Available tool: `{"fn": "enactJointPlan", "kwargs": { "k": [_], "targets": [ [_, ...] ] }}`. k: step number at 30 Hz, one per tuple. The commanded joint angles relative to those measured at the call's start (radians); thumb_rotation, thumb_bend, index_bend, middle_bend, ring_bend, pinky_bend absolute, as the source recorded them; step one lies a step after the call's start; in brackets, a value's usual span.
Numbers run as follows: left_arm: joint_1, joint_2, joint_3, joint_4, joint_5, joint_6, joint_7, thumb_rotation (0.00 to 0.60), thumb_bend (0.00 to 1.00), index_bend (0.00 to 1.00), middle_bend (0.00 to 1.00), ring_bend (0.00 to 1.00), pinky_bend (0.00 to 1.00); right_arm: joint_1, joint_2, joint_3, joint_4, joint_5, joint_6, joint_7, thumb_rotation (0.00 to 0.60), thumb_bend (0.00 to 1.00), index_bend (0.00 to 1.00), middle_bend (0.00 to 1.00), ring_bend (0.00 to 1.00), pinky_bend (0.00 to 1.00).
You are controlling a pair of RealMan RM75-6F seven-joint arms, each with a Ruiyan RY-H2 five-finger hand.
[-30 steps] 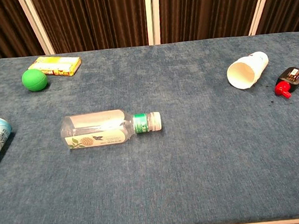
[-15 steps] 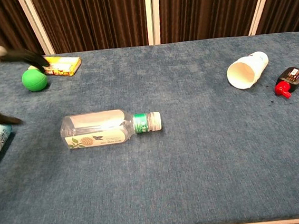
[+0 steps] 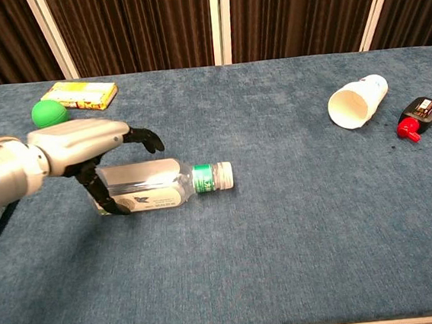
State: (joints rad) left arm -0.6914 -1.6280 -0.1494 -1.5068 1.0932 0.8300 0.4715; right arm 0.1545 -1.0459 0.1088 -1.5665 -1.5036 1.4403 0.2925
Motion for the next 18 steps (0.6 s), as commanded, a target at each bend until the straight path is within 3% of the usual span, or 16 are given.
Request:
{"fn": "enactJointPlan", "kwargs": {
  "k": [1, 5, 10, 15, 18],
  "targets": [
    [-0.019, -0.041, -0.002, 0.032, -0.026, -0.002, -0.021, 0.6, 0.0, 0.25, 0.21, 0.16, 0.2, -0.002, -0.002, 0.002, 0.001, 0.001, 0.007, 0.001, 0.562, 0.24, 0.15, 0.01, 0.0, 0.0],
    [-0.014, -0.075, 0.004, 0.08, 0.024, 0.03, -0.081, 0.6, 0.08, 0.37, 0.36, 0.3, 0.34, -0.004, 0.002, 0.01, -0.012, -0.004, 0.025, 0.004, 0.562, 0.24, 0.15, 0.01, 0.0, 0.0],
    [0.016, -0.079, 0.011, 0.103, 0.176, 0.09, -0.318, 0.6, 0.21, 0.57, 0.54, 0.47, 0.52, 0.014, 0.039, 0.036, -0.077, -0.008, 0.029, 0.002, 0.563, 0.23, 0.15, 0.03, 0.0, 0.0],
    [0.058, -0.082, 0.031, 0.137, 0.393, 0.257, -0.697, 0.6, 0.24, 0.6, 0.57, 0.49, 0.52, 0.073, 0.117, 0.063, -0.213, -0.017, -0.05, 0.053, 0.562, 0.23, 0.18, 0.06, 0.0, 0.0],
    [0.074, -0.109, 0.043, 0.192, 0.5, 0.388, -0.909, 0.6, 0.23, 0.6, 0.57, 0.49, 0.51, 0.142, 0.18, 0.075, -0.322, -0.032, -0.162, 0.185, 0.56, 0.23, 0.2, 0.06, 0.0, 0.0]
  ]
}}
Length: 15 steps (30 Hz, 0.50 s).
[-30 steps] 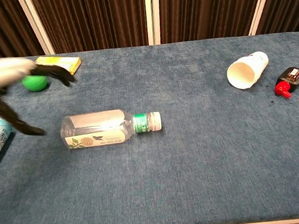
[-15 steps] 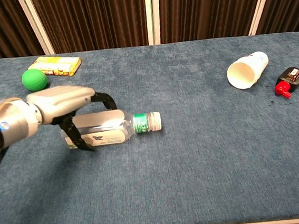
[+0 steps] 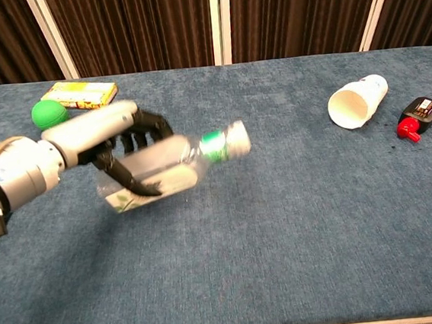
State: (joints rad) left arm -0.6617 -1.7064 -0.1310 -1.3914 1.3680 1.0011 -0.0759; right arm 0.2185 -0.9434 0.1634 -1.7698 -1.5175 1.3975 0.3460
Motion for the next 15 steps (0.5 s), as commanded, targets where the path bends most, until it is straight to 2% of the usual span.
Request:
{"fn": "enactJointPlan", "kwargs": {
  "k": [1, 4, 5, 9, 15],
  "targets": [
    [0.044, -0.041, 0.027, 0.1, 0.257, 0.256, -0.417, 0.6, 0.23, 0.6, 0.57, 0.49, 0.51, 0.111, 0.111, 0.021, -0.159, -0.034, -0.18, 0.189, 0.551, 0.23, 0.2, 0.05, 0.0, 0.0],
    [0.037, -0.071, 0.024, 0.144, 0.308, 0.332, -0.507, 0.6, 0.23, 0.6, 0.57, 0.48, 0.5, 0.201, 0.168, 0.041, -0.225, -0.059, -0.303, 0.247, 0.496, 0.18, 0.22, 0.04, 0.0, 0.0],
    [0.034, -0.079, 0.024, 0.152, 0.314, 0.343, -0.524, 0.6, 0.23, 0.6, 0.57, 0.48, 0.49, 0.227, 0.172, 0.05, -0.24, -0.058, -0.331, 0.251, 0.488, 0.13, 0.22, 0.03, 0.0, 0.0],
    [0.02, -0.113, 0.015, 0.161, 0.328, 0.379, -0.582, 0.6, 0.23, 0.6, 0.57, 0.48, 0.48, 0.329, 0.15, 0.098, -0.295, 0.01, -0.436, 0.227, 0.484, 0.01, 0.26, 0.01, 0.0, 0.0],
    [-0.009, -0.141, 0.011, 0.171, 0.326, 0.37, -0.599, 0.6, 0.23, 0.6, 0.57, 0.48, 0.46, 0.471, 0.147, 0.152, -0.346, 0.178, -0.603, 0.122, 0.455, 0.0, 0.32, 0.01, 0.0, 0.0]
  ]
}}
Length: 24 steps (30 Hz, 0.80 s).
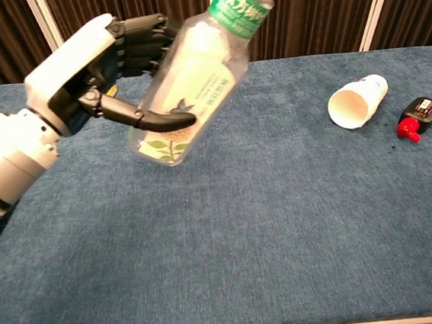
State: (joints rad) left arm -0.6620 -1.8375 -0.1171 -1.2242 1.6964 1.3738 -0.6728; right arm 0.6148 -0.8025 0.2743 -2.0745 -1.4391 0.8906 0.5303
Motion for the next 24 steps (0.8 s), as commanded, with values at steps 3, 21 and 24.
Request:
{"fn": "enactJointPlan", "kwargs": {
  "k": [3, 21, 24],
  "targets": [
    [-0.014, -0.02, -0.006, 0.007, -0.011, -0.004, -0.008, 0.6, 0.23, 0.6, 0.57, 0.48, 0.46, 0.125, 0.025, 0.057, -0.057, 0.174, -0.164, -0.093, 0.451, 0.0, 0.32, 0.01, 0.0, 0.0],
    [-0.014, -0.023, 0.005, -0.001, -0.035, 0.004, -0.022, 0.6, 0.23, 0.6, 0.57, 0.48, 0.44, 0.097, 0.109, 0.049, -0.092, 0.163, -0.203, -0.04, 0.451, 0.0, 0.33, 0.01, 0.0, 0.0],
    [-0.02, -0.023, 0.005, -0.002, -0.036, -0.001, -0.018, 0.6, 0.23, 0.6, 0.57, 0.48, 0.44, 0.084, 0.119, 0.044, -0.09, 0.127, -0.202, -0.014, 0.453, 0.0, 0.33, 0.01, 0.0, 0.0]
  ]
}}
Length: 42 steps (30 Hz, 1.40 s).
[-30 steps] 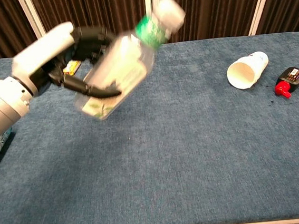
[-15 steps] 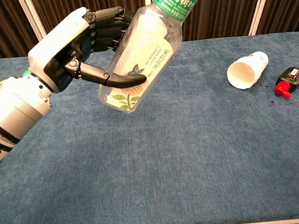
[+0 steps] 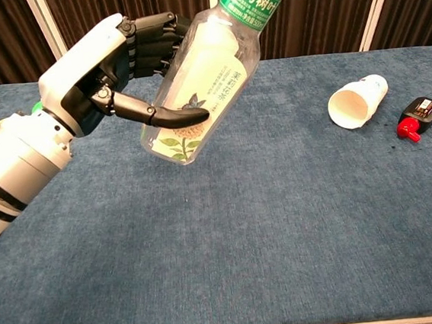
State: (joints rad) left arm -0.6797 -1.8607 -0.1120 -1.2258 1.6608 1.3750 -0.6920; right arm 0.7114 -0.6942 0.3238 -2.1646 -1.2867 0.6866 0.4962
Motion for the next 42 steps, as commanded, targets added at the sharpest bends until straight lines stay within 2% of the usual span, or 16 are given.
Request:
{"fn": "enactJointPlan", "kwargs": {
  "k": [1, 8, 18, 42],
  "targets": [
    [-0.004, -0.001, 0.001, -0.001, 0.0, -0.005, 0.004, 0.6, 0.23, 0.6, 0.57, 0.48, 0.44, -0.013, 0.012, -0.007, 0.002, -0.037, -0.003, 0.032, 0.453, 0.0, 0.33, 0.01, 0.0, 0.0],
    [-0.005, -0.011, 0.004, 0.003, -0.017, -0.019, 0.008, 0.6, 0.23, 0.6, 0.57, 0.48, 0.44, -0.011, 0.019, -0.011, 0.014, -0.092, -0.015, 0.076, 0.451, 0.0, 0.33, 0.01, 0.0, 0.0],
    [-0.008, -0.013, 0.0, 0.012, -0.028, -0.026, 0.004, 0.6, 0.23, 0.6, 0.57, 0.48, 0.44, 0.007, 0.018, -0.02, 0.03, -0.115, -0.036, 0.094, 0.45, 0.0, 0.33, 0.01, 0.0, 0.0],
    [-0.02, -0.012, 0.004, 0.009, -0.024, -0.033, 0.011, 0.6, 0.23, 0.6, 0.57, 0.48, 0.42, 0.031, -0.008, -0.031, 0.016, -0.082, -0.027, 0.045, 0.451, 0.0, 0.33, 0.01, 0.0, 0.0]
  ]
}}
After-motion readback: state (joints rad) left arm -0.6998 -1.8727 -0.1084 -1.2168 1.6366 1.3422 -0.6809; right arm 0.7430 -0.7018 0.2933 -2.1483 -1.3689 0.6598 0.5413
